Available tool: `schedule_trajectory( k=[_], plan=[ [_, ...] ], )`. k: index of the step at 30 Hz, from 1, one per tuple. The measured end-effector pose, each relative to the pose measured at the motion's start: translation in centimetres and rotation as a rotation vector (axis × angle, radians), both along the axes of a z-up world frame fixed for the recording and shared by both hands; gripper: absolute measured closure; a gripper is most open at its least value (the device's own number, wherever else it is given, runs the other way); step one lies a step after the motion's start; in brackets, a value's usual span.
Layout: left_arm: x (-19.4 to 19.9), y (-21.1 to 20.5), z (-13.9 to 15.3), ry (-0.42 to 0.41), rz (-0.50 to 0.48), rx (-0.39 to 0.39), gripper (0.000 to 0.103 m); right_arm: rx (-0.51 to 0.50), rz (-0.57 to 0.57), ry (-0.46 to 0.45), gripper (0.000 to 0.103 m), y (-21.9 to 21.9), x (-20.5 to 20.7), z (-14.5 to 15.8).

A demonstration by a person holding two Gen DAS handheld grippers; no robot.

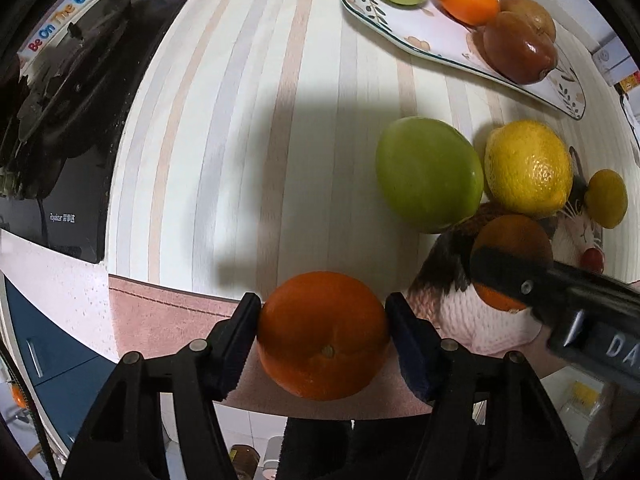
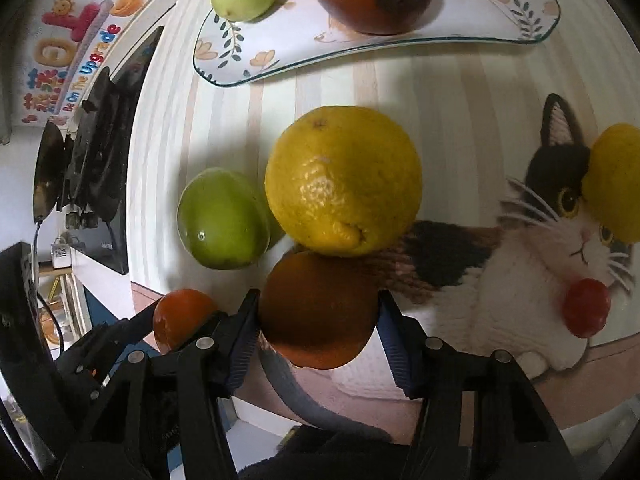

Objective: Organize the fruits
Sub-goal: 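Grasp a dark orange with the right tool while the left tool grasps an orange, then place the dark orange on the plate while the left tool places its orange there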

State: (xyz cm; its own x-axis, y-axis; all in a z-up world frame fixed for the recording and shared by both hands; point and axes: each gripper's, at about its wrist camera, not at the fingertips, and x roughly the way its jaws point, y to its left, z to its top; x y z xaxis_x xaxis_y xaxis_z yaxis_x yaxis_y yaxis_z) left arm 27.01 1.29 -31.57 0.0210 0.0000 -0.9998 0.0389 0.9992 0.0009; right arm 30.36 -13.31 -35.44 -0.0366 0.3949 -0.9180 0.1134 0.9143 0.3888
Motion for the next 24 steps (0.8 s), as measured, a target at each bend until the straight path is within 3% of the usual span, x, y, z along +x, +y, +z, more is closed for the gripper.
schedule_trajectory(
  k=[5,9,13,24],
  plan=[
    [0.6,1.3,-0.2,0.015,-0.003,-0.002,0.040,-0.038,0.076,-0.002,0.044,-0.1,-1.2,0.8],
    [1.5,1.5,-1.5,0.037,0.008,-0.031,0.039,-0.045,0.065,0.011,0.044,-0.4,-1.7,0.2],
    [1.2,1.4,-1.8,0.022,-0.006,-0.012,0.040,-0.037,0.046,0.006,0.044,-0.6,-1.6,0.0],
    [0.8,0.8,-0.9,0.000,0.000,-0.022,0.041,-0.051,0.084,0.002,0.045,-0.5,-1.8,0.5]
  ],
)
